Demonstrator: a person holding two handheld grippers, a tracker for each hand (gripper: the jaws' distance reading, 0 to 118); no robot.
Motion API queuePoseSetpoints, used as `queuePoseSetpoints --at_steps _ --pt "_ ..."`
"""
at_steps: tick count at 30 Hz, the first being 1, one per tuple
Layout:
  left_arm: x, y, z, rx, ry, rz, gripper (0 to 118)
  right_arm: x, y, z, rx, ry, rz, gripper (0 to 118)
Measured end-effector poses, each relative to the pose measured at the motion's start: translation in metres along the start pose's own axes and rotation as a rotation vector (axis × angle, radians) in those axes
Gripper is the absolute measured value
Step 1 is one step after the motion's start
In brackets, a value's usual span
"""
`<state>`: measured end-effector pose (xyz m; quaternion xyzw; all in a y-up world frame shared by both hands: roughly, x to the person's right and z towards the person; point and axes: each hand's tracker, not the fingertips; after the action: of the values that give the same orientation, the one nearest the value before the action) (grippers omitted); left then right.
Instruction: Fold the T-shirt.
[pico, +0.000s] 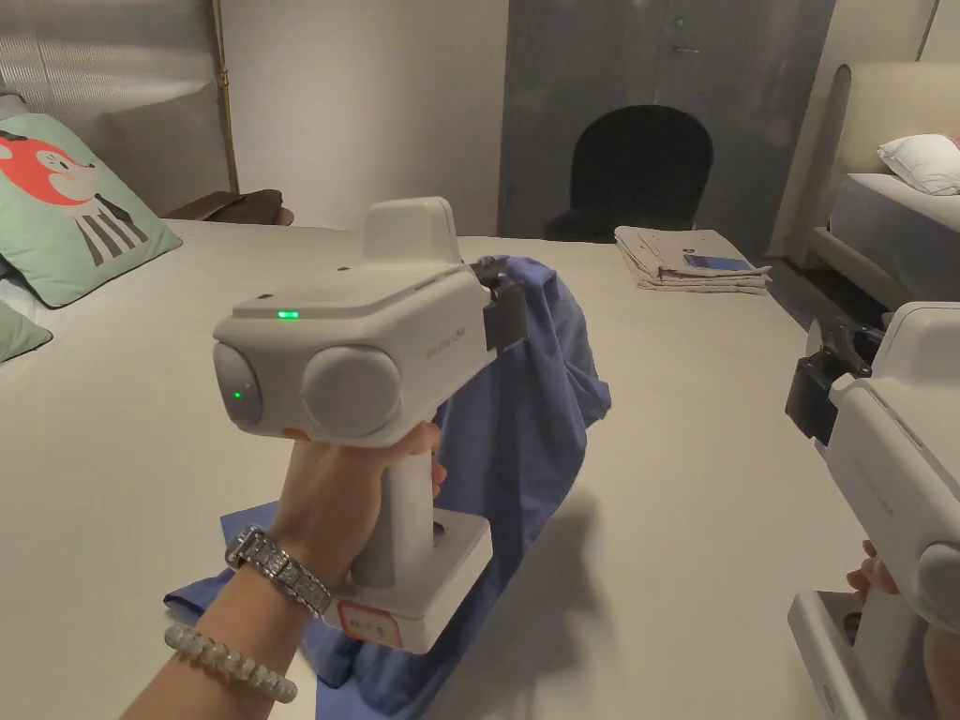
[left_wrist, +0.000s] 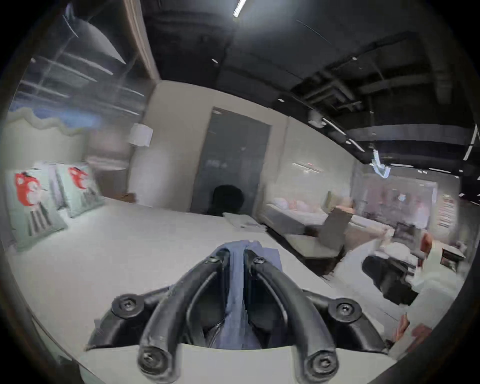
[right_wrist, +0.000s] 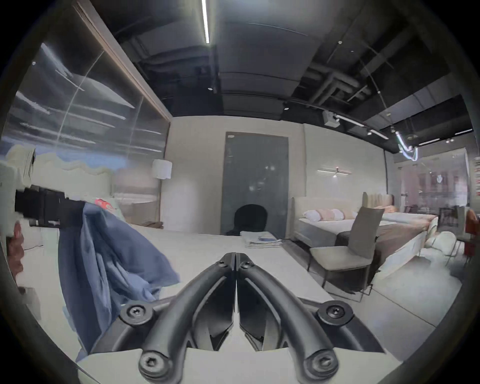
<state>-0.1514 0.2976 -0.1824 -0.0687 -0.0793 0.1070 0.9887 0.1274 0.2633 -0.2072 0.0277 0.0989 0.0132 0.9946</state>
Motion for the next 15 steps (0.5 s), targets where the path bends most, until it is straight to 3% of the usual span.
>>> queuePoseSetpoints --at_steps 7,15 --pt "0.056 -0.115 -0.046 -0.312 -0.163 -0.039 6 0.051 -0.019 0.007 -0.039 -0.074 0.02 0" --pt "0.09 -0.215 -0.057 -0.602 -0.219 -0.19 6 0.044 -0.029 0.025 -0.087 -0.093 0.022 0"
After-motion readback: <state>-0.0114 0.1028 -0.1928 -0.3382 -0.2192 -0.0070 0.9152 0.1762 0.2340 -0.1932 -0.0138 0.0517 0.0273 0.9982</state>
